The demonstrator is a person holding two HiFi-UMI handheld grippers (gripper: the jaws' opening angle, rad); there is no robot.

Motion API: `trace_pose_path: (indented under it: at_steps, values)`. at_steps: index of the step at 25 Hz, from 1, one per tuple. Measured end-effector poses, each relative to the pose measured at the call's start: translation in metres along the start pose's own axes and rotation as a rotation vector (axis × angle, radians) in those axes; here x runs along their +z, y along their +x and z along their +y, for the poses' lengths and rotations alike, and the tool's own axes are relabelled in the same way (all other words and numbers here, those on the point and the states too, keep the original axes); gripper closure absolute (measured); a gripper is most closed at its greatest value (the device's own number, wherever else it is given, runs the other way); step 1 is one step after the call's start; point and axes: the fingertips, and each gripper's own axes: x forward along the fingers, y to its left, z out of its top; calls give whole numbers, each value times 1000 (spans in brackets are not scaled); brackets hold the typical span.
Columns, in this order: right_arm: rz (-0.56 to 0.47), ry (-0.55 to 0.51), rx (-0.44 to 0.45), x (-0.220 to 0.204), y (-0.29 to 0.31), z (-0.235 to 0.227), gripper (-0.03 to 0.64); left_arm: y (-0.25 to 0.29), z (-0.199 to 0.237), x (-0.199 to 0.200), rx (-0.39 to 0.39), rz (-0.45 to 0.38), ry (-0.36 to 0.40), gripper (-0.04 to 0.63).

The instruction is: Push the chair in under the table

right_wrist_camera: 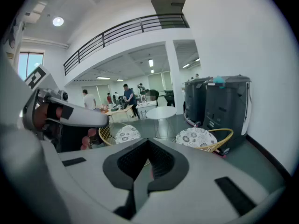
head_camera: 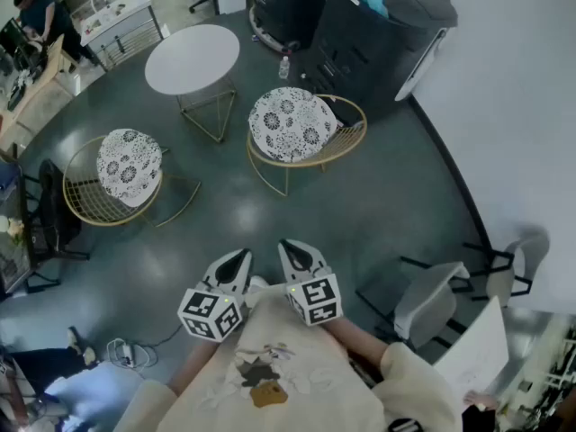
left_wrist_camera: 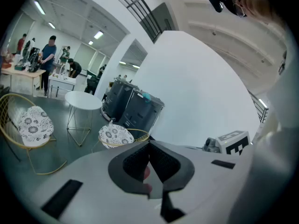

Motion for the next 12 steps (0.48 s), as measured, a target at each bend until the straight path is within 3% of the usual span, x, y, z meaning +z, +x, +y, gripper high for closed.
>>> trace_pose_path:
  at_steps: [5, 8, 12]
  values:
    - [-49, 69, -67, 8, -25, -79, 609, 48, -34, 3, 38, 11, 74, 586]
    - [-26, 118, -73, -6, -36, -86, 610, 57, -48, -9, 42, 40, 94, 586]
    - [-40, 83, -90, -2, -48, -106, 610, 81, -65, -8, 19, 53, 109, 586]
